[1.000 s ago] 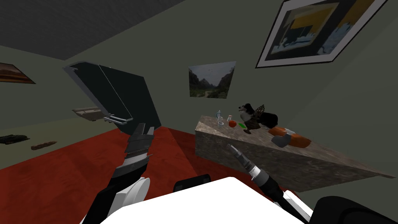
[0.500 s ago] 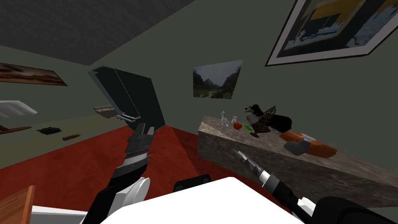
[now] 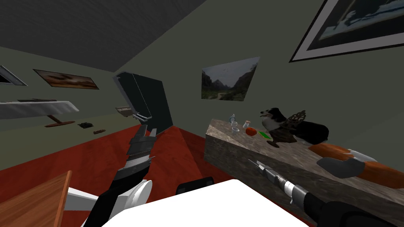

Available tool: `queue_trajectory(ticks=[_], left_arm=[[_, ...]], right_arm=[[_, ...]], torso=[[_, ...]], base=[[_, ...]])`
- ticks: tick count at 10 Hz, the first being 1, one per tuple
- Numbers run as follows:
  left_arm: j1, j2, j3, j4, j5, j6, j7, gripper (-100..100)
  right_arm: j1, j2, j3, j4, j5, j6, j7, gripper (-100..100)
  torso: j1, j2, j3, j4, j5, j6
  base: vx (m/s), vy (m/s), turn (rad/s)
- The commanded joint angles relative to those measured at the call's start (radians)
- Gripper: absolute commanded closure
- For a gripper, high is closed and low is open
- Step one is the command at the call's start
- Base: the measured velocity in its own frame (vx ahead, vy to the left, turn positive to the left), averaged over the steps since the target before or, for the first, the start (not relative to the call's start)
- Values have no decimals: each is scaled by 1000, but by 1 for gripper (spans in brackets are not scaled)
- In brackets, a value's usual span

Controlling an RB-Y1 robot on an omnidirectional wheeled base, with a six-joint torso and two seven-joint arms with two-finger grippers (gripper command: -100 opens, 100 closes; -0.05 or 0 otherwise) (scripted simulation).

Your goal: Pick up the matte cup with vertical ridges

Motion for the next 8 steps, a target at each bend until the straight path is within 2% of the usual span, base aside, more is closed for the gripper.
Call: queue_trajectory(ticks=[1,3,4,8], left_arm=[[0,0,0,0,0,0,0,0],[0,0,0,0,0,0,0,0],[0,0,0,0,0,0,0,0],[0,0,0,0,0,0,0,0]], right_arm=[[18,-30,-12,9,8,13,-3,-100],[56,-94,-40,65,35,33,-1,-100],[56,-97,-40,65,35,33,-1,-100],[135,-235,-86,170,83,60,-4,-100]], torso=[[0,0,0,0,0,0],[0,2,1,0,0,0],[0,1,0,0,0,0],[0,-2,-1,0,0,-1]], base=[[56,25,43],[53,27,156],[58,9,54],[87,25,182]])
